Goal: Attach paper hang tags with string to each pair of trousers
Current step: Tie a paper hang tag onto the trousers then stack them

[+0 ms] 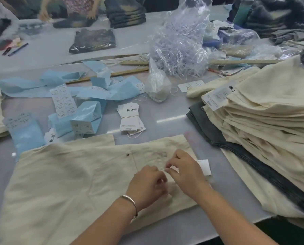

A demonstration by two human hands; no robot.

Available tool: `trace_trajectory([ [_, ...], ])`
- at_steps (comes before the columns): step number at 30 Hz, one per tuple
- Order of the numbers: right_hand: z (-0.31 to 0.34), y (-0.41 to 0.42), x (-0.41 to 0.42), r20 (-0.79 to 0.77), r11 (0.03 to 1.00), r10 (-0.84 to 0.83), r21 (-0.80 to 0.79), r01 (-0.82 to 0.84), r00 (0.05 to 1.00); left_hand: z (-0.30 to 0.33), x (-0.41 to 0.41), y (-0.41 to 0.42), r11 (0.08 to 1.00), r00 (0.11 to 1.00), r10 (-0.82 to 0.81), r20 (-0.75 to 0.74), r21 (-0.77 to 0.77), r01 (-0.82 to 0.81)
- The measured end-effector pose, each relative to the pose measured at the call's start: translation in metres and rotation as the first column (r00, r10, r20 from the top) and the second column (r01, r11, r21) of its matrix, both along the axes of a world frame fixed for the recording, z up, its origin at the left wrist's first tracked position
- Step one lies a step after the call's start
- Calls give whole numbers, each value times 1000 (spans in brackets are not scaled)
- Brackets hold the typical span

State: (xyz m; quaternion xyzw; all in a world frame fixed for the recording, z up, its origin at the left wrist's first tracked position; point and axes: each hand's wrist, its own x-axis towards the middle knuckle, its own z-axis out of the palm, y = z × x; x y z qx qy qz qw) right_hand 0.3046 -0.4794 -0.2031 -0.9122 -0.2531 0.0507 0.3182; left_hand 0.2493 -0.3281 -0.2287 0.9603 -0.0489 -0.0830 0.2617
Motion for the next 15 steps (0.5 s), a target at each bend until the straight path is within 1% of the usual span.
trace_trajectory([
  [1,-8,-2,-6,-10,1000,19,-4,-19,1000,-2,-1,-1,1000,1000,7,-6,-14,-7],
  [3,-21,-6,-18,-23,999,3,46,-2,1000,-3,-2,-2,998,999,24,-25,-49,-25],
  [5,-31,-10,-30,11,988,-83,133,80,997,-4,-2,-2,991,996,80,-47,-105,-85],
  [6,-35,-11,-37,37,979,-125,169,117,991,-3,-3,-2,976,987,138,-83,-159,-149],
  [8,-36,-12,-48,109,969,-155,212,129,982,-2,-1,-2,897,947,251,-202,-318,-306],
  [10,-36,-11,-55,199,975,-141,199,101,970,2,2,-1,790,902,300,-310,-449,-417],
  [12,-35,-8,-57,250,978,-171,159,134,953,5,4,2,723,877,287,-384,-514,-462],
  [15,-34,5,-59,241,954,-295,136,268,925,7,3,5,693,871,225,-436,-557,-458],
])
